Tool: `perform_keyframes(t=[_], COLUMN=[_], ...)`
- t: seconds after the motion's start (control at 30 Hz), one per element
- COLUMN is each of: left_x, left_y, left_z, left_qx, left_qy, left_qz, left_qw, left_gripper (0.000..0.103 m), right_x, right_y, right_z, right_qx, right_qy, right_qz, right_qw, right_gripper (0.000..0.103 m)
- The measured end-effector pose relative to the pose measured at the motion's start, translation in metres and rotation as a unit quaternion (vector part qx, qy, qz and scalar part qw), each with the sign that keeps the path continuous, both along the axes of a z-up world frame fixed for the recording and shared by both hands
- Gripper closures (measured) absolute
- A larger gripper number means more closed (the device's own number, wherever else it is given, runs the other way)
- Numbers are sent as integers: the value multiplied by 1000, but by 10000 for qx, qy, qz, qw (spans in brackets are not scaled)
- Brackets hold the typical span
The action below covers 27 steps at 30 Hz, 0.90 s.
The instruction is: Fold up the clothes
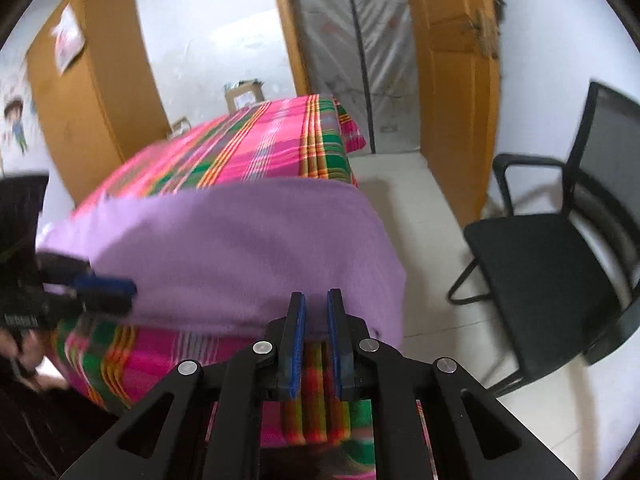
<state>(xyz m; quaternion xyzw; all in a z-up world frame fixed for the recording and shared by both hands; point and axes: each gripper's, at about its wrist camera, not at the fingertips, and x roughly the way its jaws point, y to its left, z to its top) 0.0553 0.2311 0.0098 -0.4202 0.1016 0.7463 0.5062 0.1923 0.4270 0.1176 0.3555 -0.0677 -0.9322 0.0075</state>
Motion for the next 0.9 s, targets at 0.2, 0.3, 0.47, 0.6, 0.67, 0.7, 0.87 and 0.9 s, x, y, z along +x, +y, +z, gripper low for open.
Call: perform_keyframes(t=[0.2,0.3,0.47,0.6,0.67,0.7,0.87,0.9], left_x=[-2,-6,-3,1,1,1,-2,-4], left_y=[-5,-8,-11,-13,-14,-15,-26,-28], left_z=[6,4,0,-1,-1,-1,6,7], left_qx=[32,14,19,136,163,166,223,236], left_qy=[92,65,56,79,63,43,104,98], left_qz=[131,239,247,274,261,254,395,460], left_qw=[9999,9997,9997,9995,9995,9995,9989,9986], left_gripper=[88,88,87,83,83,83,83,83], right_x=[-1,-12,-10,-1,-2,-3,-11,-14], right_y=[1,-12,-26,-24,-27,-29,-32,-31], right_z=[7,8,-2,-5,-5,-4,4,6], right_qx=[-236,-175,91,65,137,182,218,108], right_qy=[-74,-44,-94,-76,-107,-139,-364,-333], right_qz=[-52,127,352,391,377,373,432,421], right_qw=[9997,9998,9993,9992,9991,9990,9982,9985], right_gripper=[89,89,88,88,88,88,87,87])
